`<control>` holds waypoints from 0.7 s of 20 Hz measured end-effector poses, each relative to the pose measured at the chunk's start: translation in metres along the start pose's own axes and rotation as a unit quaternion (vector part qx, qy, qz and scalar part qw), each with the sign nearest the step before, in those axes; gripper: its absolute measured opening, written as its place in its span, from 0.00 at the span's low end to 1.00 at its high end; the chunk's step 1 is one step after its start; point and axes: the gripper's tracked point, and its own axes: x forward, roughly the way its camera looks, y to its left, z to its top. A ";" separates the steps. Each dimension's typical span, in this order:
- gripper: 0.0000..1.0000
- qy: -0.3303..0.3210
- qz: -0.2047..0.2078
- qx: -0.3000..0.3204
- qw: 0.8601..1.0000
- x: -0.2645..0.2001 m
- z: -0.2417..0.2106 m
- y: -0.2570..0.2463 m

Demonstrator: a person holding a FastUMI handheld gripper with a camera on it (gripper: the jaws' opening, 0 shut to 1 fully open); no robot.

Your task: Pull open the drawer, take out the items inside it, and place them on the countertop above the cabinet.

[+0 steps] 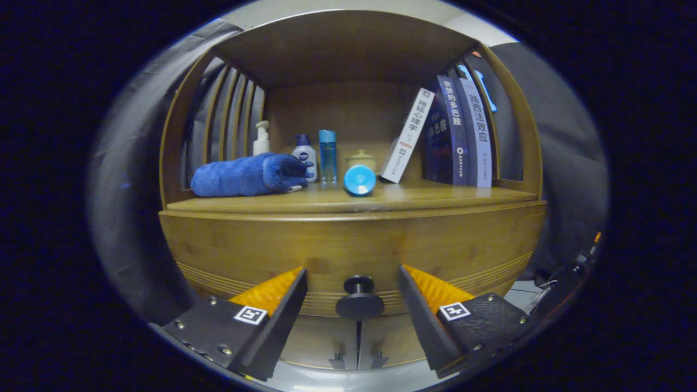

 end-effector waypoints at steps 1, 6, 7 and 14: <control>0.99 -0.004 0.001 -0.002 1.000 -0.010 0.004 0.001; 0.99 -0.004 -0.015 -0.009 1.000 -0.074 0.043 0.002; 0.99 -0.009 -0.016 -0.005 1.000 -0.090 0.054 0.002; 0.99 -0.050 0.000 -0.033 0.998 -0.192 0.138 0.008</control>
